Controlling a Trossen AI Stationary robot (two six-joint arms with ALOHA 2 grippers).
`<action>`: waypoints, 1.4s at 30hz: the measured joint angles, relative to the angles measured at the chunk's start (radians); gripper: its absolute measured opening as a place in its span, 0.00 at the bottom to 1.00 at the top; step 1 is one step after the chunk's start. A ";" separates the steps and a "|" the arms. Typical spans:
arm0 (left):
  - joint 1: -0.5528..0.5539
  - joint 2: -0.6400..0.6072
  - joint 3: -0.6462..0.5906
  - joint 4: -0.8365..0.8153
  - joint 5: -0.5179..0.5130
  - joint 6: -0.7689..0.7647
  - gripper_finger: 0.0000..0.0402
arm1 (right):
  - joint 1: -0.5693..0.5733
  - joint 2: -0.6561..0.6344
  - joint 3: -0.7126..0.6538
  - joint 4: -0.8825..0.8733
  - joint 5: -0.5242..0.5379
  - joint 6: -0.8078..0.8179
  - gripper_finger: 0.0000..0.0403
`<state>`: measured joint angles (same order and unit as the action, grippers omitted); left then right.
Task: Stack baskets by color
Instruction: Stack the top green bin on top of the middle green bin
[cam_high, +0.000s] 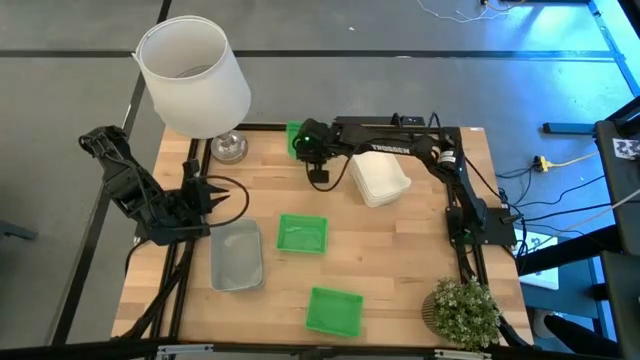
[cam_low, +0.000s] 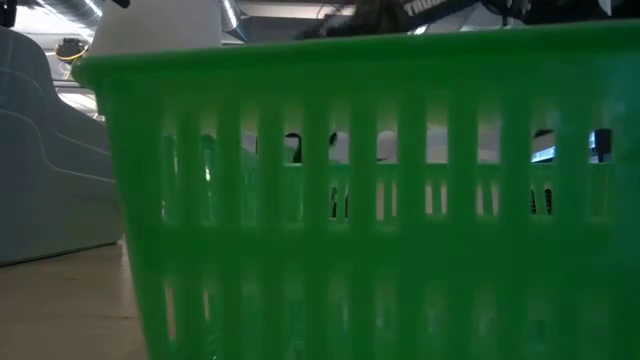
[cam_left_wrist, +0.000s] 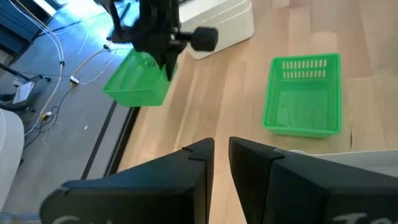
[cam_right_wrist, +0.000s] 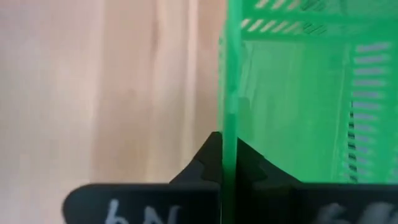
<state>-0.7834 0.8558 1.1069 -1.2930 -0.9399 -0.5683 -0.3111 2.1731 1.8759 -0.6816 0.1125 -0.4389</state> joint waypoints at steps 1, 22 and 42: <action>0.000 0.000 0.000 0.000 0.001 0.000 0.10 | 0.013 0.000 0.029 -0.023 0.001 0.021 0.00; 0.000 0.000 0.000 0.000 0.017 0.002 0.10 | 0.427 -0.001 0.266 -0.303 0.018 0.653 0.00; 0.000 0.000 0.000 0.000 0.017 0.003 0.10 | 0.513 -0.002 -0.036 -0.060 0.035 0.750 0.00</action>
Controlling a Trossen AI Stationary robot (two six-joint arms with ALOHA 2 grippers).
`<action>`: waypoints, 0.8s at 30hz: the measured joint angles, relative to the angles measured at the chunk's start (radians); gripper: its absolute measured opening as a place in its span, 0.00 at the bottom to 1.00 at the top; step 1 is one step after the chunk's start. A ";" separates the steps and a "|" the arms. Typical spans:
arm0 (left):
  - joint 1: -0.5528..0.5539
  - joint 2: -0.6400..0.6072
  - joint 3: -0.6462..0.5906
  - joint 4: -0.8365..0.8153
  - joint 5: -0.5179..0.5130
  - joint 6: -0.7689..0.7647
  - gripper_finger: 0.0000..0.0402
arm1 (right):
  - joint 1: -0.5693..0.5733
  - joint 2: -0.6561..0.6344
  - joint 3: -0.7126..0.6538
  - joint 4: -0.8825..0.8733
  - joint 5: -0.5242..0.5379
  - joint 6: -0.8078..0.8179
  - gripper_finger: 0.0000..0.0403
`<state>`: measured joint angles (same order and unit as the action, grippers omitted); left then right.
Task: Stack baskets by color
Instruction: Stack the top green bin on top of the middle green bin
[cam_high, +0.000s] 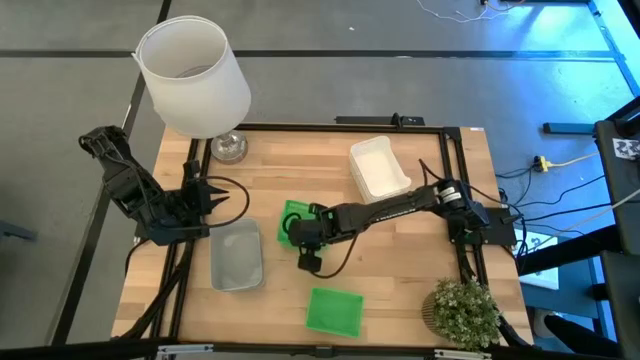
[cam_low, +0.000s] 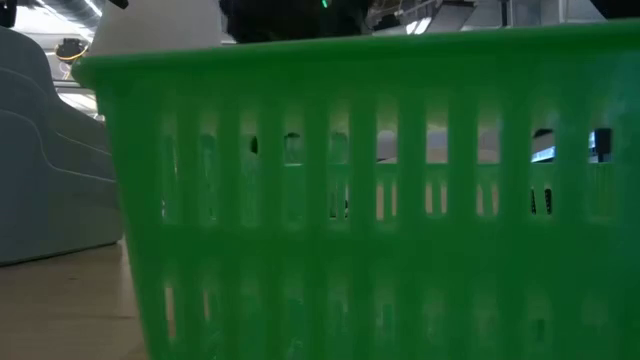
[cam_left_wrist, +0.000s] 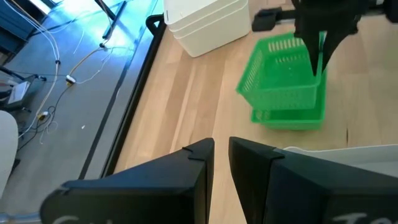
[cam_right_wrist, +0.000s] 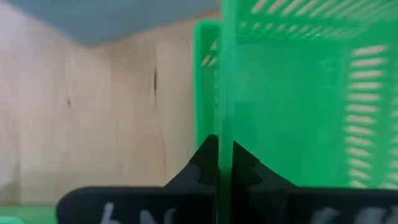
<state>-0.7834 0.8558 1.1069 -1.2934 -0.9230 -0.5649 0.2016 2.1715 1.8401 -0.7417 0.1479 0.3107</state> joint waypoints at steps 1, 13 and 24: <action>0.000 0.000 0.000 0.000 0.000 0.003 0.10 | 0.000 0.000 -0.017 0.007 -0.003 0.001 0.00; 0.000 0.000 0.000 0.000 -0.005 0.026 0.10 | -0.005 0.001 -0.064 0.035 -0.078 -0.011 0.03; 0.000 0.000 0.000 0.000 -0.001 0.025 0.10 | -0.016 0.001 -0.038 -0.001 -0.125 -0.002 0.08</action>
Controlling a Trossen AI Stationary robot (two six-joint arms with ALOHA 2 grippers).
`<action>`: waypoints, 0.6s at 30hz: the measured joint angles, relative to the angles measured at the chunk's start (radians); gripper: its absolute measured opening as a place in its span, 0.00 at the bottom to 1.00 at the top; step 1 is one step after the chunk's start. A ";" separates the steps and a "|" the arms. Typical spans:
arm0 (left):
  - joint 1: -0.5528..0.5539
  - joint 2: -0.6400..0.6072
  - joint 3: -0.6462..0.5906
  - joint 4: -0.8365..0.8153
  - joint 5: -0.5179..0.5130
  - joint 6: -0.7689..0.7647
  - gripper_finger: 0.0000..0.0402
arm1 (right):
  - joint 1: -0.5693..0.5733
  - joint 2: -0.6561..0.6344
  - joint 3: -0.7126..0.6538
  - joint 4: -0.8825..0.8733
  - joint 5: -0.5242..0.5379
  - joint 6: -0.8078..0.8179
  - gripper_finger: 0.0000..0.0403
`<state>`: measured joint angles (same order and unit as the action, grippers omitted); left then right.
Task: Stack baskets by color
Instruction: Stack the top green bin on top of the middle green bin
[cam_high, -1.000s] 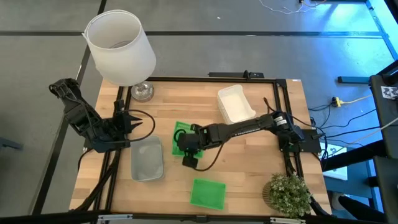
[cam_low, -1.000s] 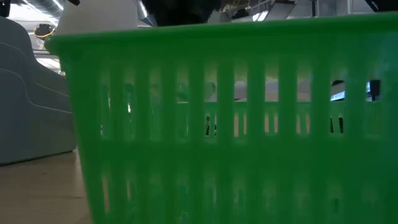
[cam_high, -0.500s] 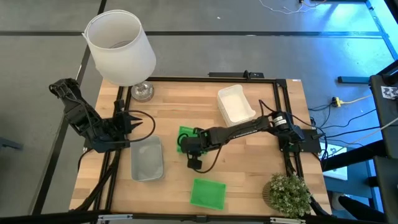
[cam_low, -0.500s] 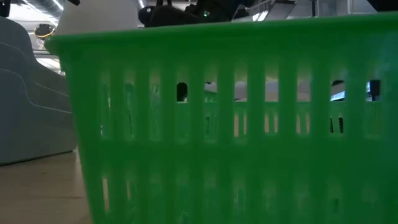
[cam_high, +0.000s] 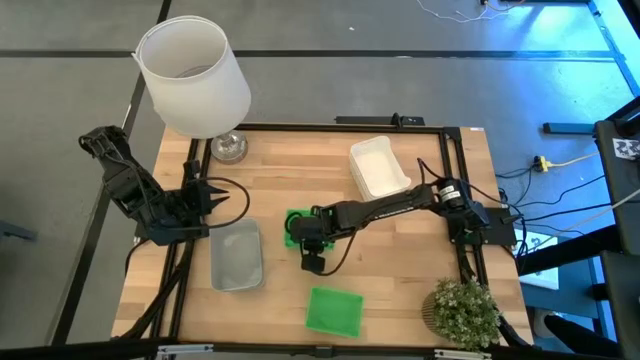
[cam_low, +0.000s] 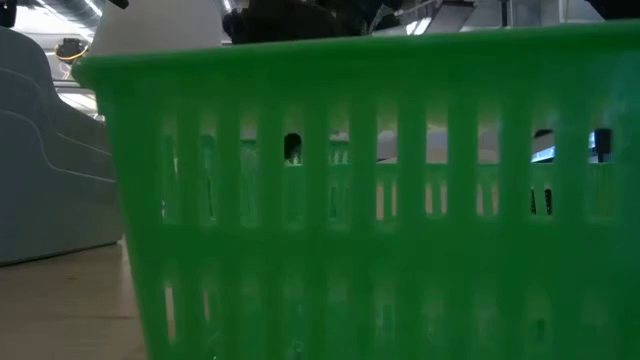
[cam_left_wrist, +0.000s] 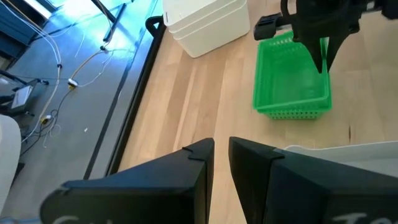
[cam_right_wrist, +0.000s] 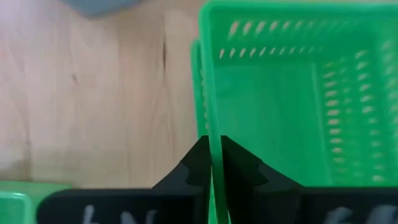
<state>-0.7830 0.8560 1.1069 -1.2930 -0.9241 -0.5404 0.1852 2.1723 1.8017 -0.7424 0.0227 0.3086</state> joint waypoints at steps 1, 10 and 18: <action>0.000 0.000 0.000 0.000 0.000 0.000 0.10 | 0.000 0.000 0.012 -0.001 0.000 -0.003 0.08; 0.000 0.000 0.000 0.000 0.002 0.000 0.10 | 0.000 -0.002 0.126 -0.051 0.001 -0.025 0.08; 0.000 0.000 0.000 0.000 0.002 -0.004 0.10 | 0.000 -0.002 0.109 -0.069 0.001 -0.026 0.08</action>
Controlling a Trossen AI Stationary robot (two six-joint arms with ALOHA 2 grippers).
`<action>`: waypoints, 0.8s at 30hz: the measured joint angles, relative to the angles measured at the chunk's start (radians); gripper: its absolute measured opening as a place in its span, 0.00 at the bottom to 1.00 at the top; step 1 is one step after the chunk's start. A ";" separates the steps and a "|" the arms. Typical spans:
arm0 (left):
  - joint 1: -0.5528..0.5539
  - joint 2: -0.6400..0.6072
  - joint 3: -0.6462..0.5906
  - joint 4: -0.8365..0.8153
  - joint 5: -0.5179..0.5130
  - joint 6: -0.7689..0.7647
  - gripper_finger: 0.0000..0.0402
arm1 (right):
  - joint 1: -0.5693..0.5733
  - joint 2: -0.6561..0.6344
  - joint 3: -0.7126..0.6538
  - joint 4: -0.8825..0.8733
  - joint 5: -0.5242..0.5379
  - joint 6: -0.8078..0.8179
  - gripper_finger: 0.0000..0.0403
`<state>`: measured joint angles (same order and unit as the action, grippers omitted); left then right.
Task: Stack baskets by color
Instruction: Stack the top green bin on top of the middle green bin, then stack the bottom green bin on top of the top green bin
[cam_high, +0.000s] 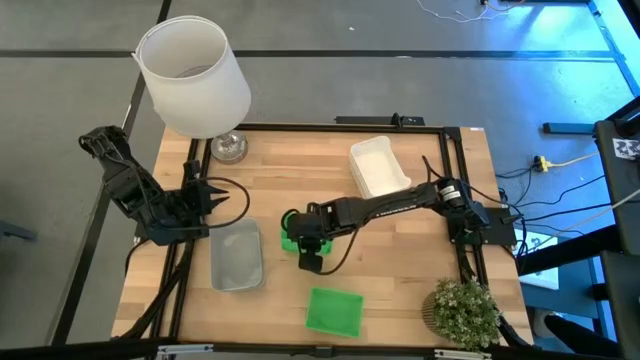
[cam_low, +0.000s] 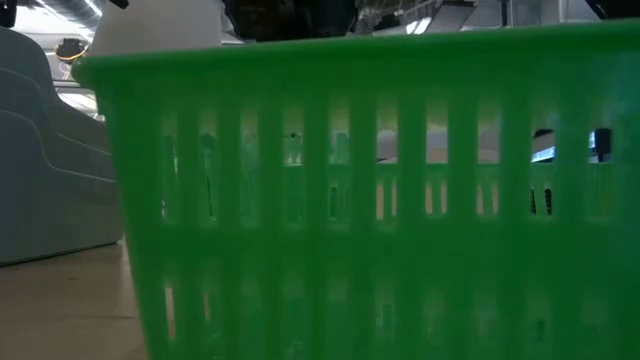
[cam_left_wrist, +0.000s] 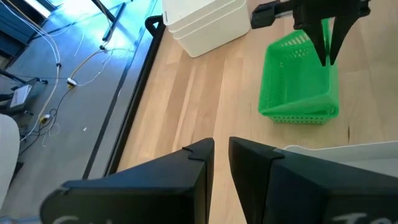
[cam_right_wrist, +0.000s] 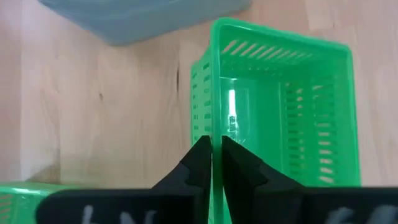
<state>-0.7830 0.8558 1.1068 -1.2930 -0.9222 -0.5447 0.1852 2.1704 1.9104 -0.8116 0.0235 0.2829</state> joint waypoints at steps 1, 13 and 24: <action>0.000 0.000 0.000 0.000 0.000 0.000 0.10 | 0.000 0.000 -0.008 -0.002 0.000 0.000 0.08; 0.000 0.000 0.000 0.000 0.000 -0.001 0.10 | 0.002 0.001 -0.047 0.008 0.006 -0.003 0.11; 0.000 0.000 0.000 0.000 0.000 0.002 0.10 | 0.000 0.002 0.010 -0.025 -0.025 -0.007 0.28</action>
<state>-0.7830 0.8558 1.1065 -1.2930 -0.9222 -0.5427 0.1856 2.1727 1.9208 -0.8364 -0.0014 0.2758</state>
